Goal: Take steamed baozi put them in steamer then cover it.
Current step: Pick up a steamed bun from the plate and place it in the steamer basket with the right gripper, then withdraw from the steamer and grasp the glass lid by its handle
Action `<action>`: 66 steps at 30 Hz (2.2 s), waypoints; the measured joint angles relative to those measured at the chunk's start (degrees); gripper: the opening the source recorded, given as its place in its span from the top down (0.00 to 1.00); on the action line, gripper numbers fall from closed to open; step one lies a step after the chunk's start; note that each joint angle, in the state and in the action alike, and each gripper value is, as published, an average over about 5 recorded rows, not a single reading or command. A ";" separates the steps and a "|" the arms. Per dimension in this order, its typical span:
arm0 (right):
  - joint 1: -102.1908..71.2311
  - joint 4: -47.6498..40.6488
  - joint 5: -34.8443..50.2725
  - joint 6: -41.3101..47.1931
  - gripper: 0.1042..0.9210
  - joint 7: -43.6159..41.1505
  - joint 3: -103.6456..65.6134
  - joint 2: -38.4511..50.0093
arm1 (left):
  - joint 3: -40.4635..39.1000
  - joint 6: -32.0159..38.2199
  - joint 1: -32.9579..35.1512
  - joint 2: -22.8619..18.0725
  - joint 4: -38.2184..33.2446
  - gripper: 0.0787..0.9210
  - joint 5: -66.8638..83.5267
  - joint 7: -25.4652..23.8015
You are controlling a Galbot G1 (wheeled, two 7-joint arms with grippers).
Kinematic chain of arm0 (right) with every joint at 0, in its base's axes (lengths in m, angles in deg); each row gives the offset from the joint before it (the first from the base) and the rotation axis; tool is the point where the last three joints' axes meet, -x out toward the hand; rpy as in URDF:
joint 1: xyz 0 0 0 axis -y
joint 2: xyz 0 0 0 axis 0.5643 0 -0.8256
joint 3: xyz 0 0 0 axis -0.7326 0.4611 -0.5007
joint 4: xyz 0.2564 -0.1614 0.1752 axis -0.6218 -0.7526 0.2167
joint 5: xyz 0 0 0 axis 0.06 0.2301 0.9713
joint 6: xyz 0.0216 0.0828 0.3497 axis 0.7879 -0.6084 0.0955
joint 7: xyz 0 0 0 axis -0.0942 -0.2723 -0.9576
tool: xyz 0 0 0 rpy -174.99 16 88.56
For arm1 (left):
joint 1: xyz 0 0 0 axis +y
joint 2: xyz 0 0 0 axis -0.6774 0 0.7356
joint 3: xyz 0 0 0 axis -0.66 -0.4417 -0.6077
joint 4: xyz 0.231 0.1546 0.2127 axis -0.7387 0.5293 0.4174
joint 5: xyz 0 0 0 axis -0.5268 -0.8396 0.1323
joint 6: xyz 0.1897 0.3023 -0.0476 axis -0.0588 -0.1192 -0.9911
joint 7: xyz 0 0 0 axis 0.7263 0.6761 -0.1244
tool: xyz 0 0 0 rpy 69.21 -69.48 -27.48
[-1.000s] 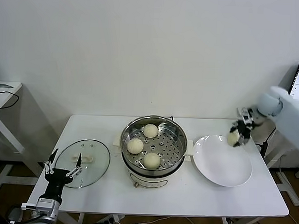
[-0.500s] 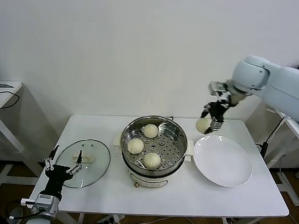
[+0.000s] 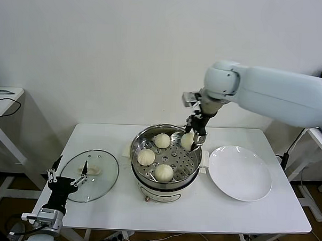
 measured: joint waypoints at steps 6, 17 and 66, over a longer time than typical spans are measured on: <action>-3.71 -2.20 -2.45 0.02 0.28 -0.13 -0.62 -2.00 | 0.28 -0.07 0.02 0.08 0.00 0.12 0.06 0.00; -10.07 -6.74 -7.08 -0.24 0.28 -0.05 -3.30 -4.85 | 0.60 -0.13 0.33 0.11 -0.13 0.12 0.10 0.00; -19.21 -3.58 -1.08 -4.94 0.12 4.54 -33.81 16.47 | -0.42 -1.18 1.32 0.25 -1.75 0.12 -0.52 0.60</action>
